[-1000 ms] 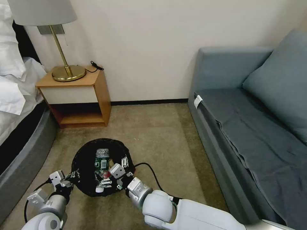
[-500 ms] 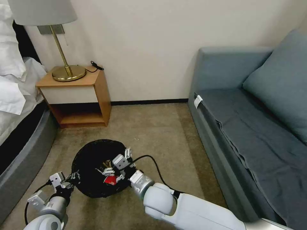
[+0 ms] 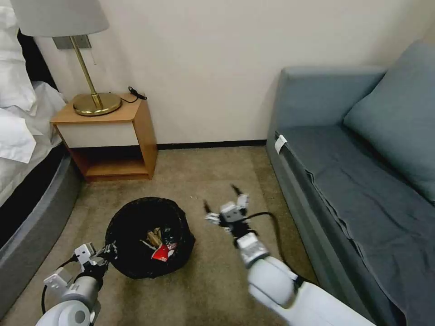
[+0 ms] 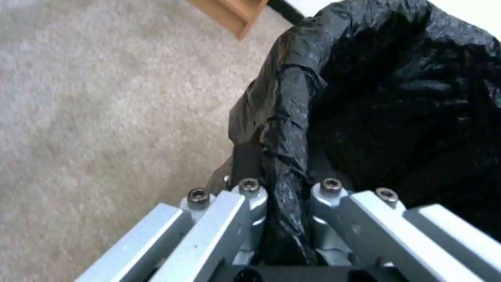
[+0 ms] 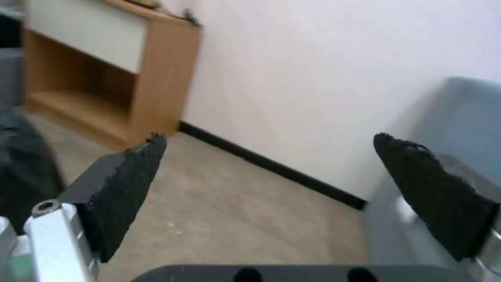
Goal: Pick up the trash bin, then pick up the garbage on the floor and place it into the trash bin.
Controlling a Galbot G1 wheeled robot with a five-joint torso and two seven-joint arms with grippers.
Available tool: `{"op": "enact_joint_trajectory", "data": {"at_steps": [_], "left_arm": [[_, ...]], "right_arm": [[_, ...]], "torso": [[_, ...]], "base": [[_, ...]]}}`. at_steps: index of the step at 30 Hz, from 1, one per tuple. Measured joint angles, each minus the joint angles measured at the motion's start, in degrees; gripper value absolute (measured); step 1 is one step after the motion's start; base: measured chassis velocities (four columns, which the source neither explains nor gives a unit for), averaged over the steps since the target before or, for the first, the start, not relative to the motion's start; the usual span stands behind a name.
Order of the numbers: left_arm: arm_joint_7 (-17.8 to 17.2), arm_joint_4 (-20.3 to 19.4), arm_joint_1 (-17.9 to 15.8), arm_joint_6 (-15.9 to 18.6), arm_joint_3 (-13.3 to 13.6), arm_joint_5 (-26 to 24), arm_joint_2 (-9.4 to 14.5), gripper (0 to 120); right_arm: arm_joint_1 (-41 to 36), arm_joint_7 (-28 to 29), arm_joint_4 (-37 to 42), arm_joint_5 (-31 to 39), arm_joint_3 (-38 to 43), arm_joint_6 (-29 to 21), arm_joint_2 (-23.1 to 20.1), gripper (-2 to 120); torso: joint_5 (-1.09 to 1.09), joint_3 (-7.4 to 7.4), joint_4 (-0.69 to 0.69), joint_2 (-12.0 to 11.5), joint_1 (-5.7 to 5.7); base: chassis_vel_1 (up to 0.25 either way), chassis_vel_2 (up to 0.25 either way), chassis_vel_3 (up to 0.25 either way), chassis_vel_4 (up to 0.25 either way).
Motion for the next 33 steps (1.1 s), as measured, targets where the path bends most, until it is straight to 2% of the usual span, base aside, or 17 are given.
{"op": "enact_joint_trajectory", "data": {"at_steps": [2,6,7,10,13,20,22,26,30,33], "left_arm": [[-1.09,0.01,-0.16,0.55,0.2,-0.45,-0.12,4],[-6.55,0.27,-0.8,3.77,1.07,-0.89,-0.51,4],[-6.55,0.27,-0.8,3.77,1.07,-0.89,-0.51,4],[-9.72,0.6,-1.27,4.54,1.52,-0.56,-0.63,4],[-10.2,0.8,-1.45,4.54,1.65,-0.16,-0.66,4],[-9.91,1.22,-1.46,4.34,1.86,0.11,-0.6,4],[-9.38,1.24,-1.31,4.3,1.97,0.17,-0.47,8],[-7.68,1.35,-0.69,3.8,1.77,0.73,0.28,28],[-6.32,1.03,-0.23,2.81,1.55,1.78,0.59,37],[-3.2,0.04,1.0,0.4,1.19,5.49,0.89,51]], "right_arm": [[-1.55,-0.04,0.98,-0.35,1.76,0.01,-0.35,100],[-9.72,-0.25,5.32,-2.54,9.91,0.42,-0.51,100],[-9.72,-0.25,5.32,-2.54,9.91,0.42,-0.51,100],[-15.25,-0.76,7.38,-4.49,13.98,1.19,0.42,100],[-18.19,-1.47,8.39,-5.69,16.25,2.03,1.2,100],[-23.15,-2.6,10.33,-7.65,19.95,3.7,3.46,100],[-23.99,-2.75,10.72,-7.89,20.49,3.92,4.13,100],[-26.15,-2.83,11.83,-8.58,21.59,4.08,5.16,100],[-27.33,-2.84,12.48,-8.75,22.18,3.88,5.77,100],[-29.66,-2.83,13.4,-9.46,23.16,3.39,7.3,100]], "torso": [[0.0,0.0,0.0,0.0,0.0],[-0.01,0.0,0.01,0.0,0.0],[-0.01,0.0,0.01,0.0,0.0],[-0.01,0.0,0.0,0.0,0.0],[-0.01,0.0,0.01,0.0,0.0],[-0.01,0.0,0.01,0.0,0.0],[-0.01,0.0,0.01,0.0,0.0],[-0.03,0.0,0.01,0.0,0.0],[-0.03,0.0,0.01,0.0,0.0],[-0.02,0.0,0.01,0.0,0.0]], "base": [[0.0,0.0,0.0,0.0],[0.0,0.0,0.0,0.0],[0.0,0.0,0.0,0.0],[0.0,0.0,0.0,0.0],[0.0,0.0,0.0,0.0],[0.0,0.0,0.0,0.0],[0.0,0.0,0.0,0.0],[0.0,0.0,0.0,0.0],[0.0,0.0,0.0,0.0],[0.0,0.0,0.0,0.0]]}}
